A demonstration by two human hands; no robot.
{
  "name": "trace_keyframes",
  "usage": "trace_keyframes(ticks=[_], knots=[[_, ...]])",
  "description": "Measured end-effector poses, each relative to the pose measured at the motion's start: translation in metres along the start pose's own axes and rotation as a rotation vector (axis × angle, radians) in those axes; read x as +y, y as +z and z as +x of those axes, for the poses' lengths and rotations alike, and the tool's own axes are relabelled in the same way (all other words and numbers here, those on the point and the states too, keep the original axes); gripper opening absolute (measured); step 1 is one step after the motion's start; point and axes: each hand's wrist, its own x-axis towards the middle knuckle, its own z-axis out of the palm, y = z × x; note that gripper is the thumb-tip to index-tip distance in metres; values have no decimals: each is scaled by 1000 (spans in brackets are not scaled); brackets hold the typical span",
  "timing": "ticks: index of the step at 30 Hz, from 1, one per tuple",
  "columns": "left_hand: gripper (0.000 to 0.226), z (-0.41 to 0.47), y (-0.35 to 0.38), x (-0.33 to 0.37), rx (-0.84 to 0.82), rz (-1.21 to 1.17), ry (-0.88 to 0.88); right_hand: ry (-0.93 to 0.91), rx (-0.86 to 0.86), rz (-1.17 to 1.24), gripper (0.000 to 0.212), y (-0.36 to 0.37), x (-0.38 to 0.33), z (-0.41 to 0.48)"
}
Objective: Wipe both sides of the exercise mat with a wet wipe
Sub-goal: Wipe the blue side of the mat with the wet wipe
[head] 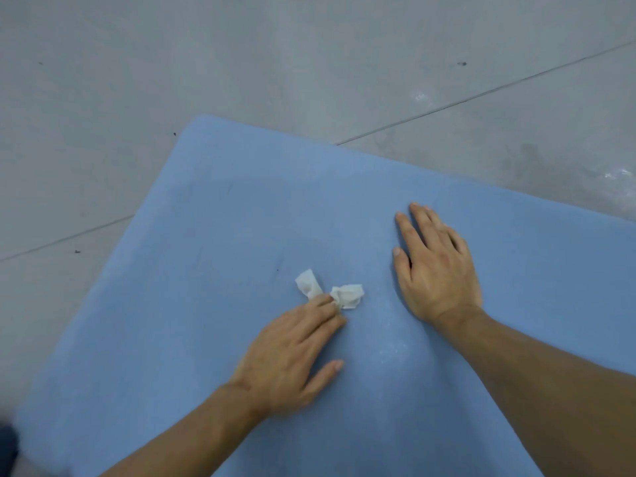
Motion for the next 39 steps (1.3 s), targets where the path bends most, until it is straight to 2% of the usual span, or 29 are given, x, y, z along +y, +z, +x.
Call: trace_keyframes(ticks=[2, 5, 9, 12, 14, 18, 25, 27, 31, 35, 39], knots=[[60, -12, 3, 2, -54, 38, 33, -1, 5, 2, 59, 0, 0, 1], [62, -11, 3, -16, -39, 84, -7, -1, -12, -5, 60, 0, 0, 0], [66, 13, -5, -52, 73, 137, -254, -5, -15, 3, 60, -1, -1, 0], [74, 33, -19, -78, 69, 125, -446, 3, -20, 3, 60, -1, 0, 0], [79, 42, -22, -82, 57, 60, -490, 2, -27, 6, 61, -1, -1, 0], [79, 48, -9, -48, 70, -18, -245, 1, -19, 15, 61, -2, -1, 1], [76, 12, 20, 29, -148, -12, 225, 2, -12, 22, 62, -1, 1, 2], [72, 2, 20, 23, -134, 40, 250, 3, -9, 19, 61, 0, 1, 2], [66, 17, 11, -16, 14, 76, 37, 7, -30, 14, 62, -1, 1, 2], [71, 66, 4, -47, -1, 89, -128, 9, -32, 26, 62, -3, -1, 2], [82, 111, -9, -63, -42, 31, -382, 7, -20, 23, 61, -3, -1, 1]])
